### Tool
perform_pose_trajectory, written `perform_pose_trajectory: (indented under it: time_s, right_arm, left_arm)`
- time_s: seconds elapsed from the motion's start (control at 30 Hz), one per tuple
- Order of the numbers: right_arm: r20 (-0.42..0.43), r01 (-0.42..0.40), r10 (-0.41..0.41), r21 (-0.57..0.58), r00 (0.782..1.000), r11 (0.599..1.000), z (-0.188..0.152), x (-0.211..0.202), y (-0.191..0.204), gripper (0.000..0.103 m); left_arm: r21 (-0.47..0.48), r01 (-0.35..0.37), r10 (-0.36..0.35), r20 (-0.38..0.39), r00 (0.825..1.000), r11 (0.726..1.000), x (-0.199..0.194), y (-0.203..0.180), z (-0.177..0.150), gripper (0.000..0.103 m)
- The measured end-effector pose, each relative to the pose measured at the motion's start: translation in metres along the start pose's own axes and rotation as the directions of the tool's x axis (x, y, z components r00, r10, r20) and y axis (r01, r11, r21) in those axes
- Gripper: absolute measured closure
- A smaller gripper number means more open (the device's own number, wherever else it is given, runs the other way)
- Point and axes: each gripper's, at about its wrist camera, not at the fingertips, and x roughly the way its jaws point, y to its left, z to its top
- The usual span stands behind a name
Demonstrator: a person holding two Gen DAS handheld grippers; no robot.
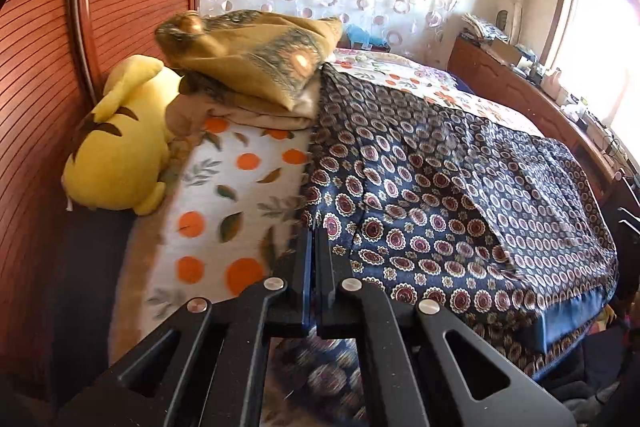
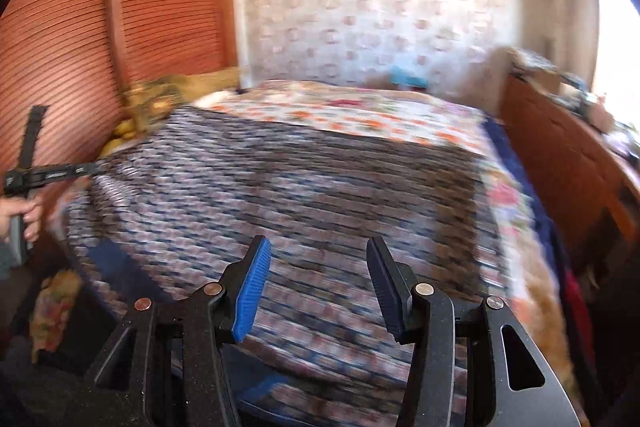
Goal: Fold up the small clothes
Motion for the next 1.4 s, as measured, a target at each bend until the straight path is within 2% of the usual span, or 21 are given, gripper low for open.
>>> perform_pose_trajectory:
  time_s: [0.1, 0.13, 0.17, 0.27, 0.33, 0.57, 0.67, 0.77, 0.83, 0.9, 0.97, 1.03, 1.07, 1.13, 1.2, 1.3, 1.4]
  right_arm:
    - [-0.016, -0.134, 0.134, -0.046, 0.991, 0.99, 0.012, 0.022, 0.039, 0.045]
    - [-0.023, -0.182, 0.181, -0.062, 0.983, 0.981, 0.015, 0.029, 0.055, 0.044]
    - [-0.031, -0.218, 0.216, -0.075, 0.976, 0.973, 0.018, 0.036, 0.068, 0.044]
    - [-0.069, -0.332, 0.326, -0.109, 0.943, 0.937, 0.026, 0.06, 0.111, 0.044]
    - [-0.105, -0.397, 0.386, -0.124, 0.916, 0.909, 0.033, 0.08, 0.136, 0.044]
    - [-0.222, -0.539, 0.499, -0.185, 0.838, 0.822, 0.046, 0.131, 0.213, 0.044]
    - [-0.253, -0.572, 0.524, -0.187, 0.814, 0.799, 0.05, 0.151, 0.245, 0.044]
    - [-0.278, -0.599, 0.542, -0.192, 0.793, 0.778, 0.051, 0.168, 0.261, 0.044]
    - [-0.295, -0.598, 0.532, -0.216, 0.794, 0.772, 0.05, 0.178, 0.28, 0.044]
    - [-0.311, -0.581, 0.506, -0.237, 0.804, 0.778, 0.047, 0.188, 0.283, 0.045]
    - [-0.325, -0.563, 0.478, -0.26, 0.816, 0.785, 0.041, 0.204, 0.292, 0.052]
    - [-0.305, -0.504, 0.413, -0.345, 0.858, 0.792, 0.037, 0.202, 0.301, 0.076]
    - [-0.303, -0.487, 0.393, -0.366, 0.868, 0.793, 0.038, 0.203, 0.303, 0.098]
    - [-0.304, -0.495, 0.404, -0.345, 0.863, 0.798, 0.039, 0.207, 0.299, 0.1]
    - [-0.261, -0.484, 0.415, -0.318, 0.871, 0.815, 0.042, 0.204, 0.287, 0.1]
    - [-0.207, -0.496, 0.454, -0.259, 0.867, 0.829, 0.049, 0.194, 0.268, 0.1]
    - [-0.165, -0.495, 0.468, -0.232, 0.868, 0.837, 0.052, 0.184, 0.248, 0.1]
  left_arm:
    - [0.008, -0.018, 0.018, -0.003, 1.0, 1.0, -0.006, 0.005, -0.002, 0.1]
    - [0.018, -0.019, 0.019, -0.006, 1.0, 1.0, -0.007, 0.006, -0.002, 0.089]
    - [0.024, -0.011, 0.012, -0.006, 1.0, 1.0, -0.008, 0.008, -0.002, 0.07]
    - [0.012, 0.014, -0.014, -0.011, 1.0, 1.0, -0.009, 0.018, 0.0, 0.044]
    - [-0.01, -0.003, 0.003, -0.016, 1.0, 1.0, -0.009, 0.029, 0.002, 0.031]
    - [-0.047, -0.078, 0.08, 0.038, 0.996, 0.996, -0.032, 0.065, 0.005, 0.03]
    - [-0.061, -0.1, 0.103, 0.049, 0.994, 0.993, -0.04, 0.08, 0.004, 0.03]
    - [-0.073, -0.117, 0.121, 0.053, 0.991, 0.99, -0.047, 0.092, 0.002, 0.03]
    - [-0.084, -0.124, 0.128, 0.054, 0.99, 0.989, -0.049, 0.099, 0.0, 0.03]
    - [-0.092, -0.125, 0.13, 0.055, 0.99, 0.988, -0.05, 0.105, -0.001, 0.03]
    - [-0.098, -0.125, 0.131, 0.055, 0.99, 0.987, -0.049, 0.107, -0.001, 0.03]
    - [-0.103, -0.118, 0.124, 0.054, 0.991, 0.988, -0.045, 0.107, 0.002, 0.03]
    - [-0.104, -0.114, 0.121, 0.054, 0.991, 0.988, -0.044, 0.107, 0.003, 0.03]
    - [-0.098, -0.09, 0.095, 0.057, 0.994, 0.991, -0.036, 0.102, 0.011, 0.03]
    - [-0.088, -0.059, 0.065, 0.059, 0.996, 0.994, -0.028, 0.095, 0.021, 0.03]
    - [-0.05, -0.009, 0.011, 0.057, 0.998, 0.999, -0.011, 0.076, 0.042, 0.03]
    - [-0.011, 0.071, -0.071, 0.044, 0.996, 0.997, 0.01, 0.052, 0.065, 0.03]
